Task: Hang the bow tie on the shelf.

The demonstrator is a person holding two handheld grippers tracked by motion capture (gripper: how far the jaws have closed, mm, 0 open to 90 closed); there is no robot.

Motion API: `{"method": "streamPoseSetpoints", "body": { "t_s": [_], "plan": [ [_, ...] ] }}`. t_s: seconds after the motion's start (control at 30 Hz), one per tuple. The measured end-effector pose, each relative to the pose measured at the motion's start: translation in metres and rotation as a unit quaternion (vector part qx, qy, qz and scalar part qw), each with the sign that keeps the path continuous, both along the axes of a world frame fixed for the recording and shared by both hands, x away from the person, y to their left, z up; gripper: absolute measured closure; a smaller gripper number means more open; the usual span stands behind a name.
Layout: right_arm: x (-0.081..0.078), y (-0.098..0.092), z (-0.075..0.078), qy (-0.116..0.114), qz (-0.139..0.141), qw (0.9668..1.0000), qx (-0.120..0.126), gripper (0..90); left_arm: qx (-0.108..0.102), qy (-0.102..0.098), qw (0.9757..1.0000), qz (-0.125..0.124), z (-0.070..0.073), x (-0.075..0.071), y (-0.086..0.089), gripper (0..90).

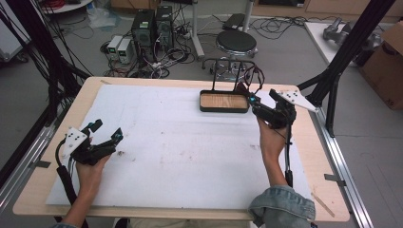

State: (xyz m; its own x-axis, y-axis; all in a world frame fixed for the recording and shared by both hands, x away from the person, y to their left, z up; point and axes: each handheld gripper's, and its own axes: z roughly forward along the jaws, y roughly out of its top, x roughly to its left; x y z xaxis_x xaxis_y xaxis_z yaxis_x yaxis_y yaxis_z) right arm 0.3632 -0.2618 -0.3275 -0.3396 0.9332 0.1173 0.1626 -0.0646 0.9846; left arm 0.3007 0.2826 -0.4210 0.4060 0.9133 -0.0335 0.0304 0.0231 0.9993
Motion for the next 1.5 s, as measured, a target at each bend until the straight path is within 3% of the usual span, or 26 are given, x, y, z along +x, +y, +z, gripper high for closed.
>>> {"method": "streamPoseSetpoints", "body": {
  "t_s": [0.23, 0.33, 0.73, 1.0, 1.33, 1.5],
  "plan": [
    [-0.027, 0.0, -0.015, -0.012, 0.008, 0.9997, -0.017, 17.8, 0.0, 0.001, 1.0, 0.0, 0.0, -0.001, -0.001, 17.5],
    [-0.034, -0.001, -0.023, 0.001, 0.011, 0.9998, -0.018, 16.2, 0.001, 0.002, 1.0, 0.001, 0.0, -0.001, 0.0, 17.4],
    [-0.063, -0.006, -0.056, 0.0, 0.006, 0.9996, -0.027, 12.8, 0.002, 0.001, 1.0, 0.003, 0.0, -0.001, 0.0, 17.4],
    [-0.072, -0.004, -0.073, 0.003, 0.005, 0.9989, -0.046, 12.3, 0.0, 0.001, 1.0, 0.004, 0.001, -0.001, 0.0, 17.4],
    [-0.078, -0.006, -0.088, 0.018, -0.002, 0.9985, -0.051, 12.3, 0.002, 0.003, 1.0, 0.003, 0.0, 0.0, 0.0, 17.4],
    [-0.08, -0.008, -0.101, 0.042, -0.003, 0.9979, -0.05, 12.3, 0.001, 0.004, 1.0, 0.005, 0.0, 0.0, 0.0, 17.5]
  ]
}}
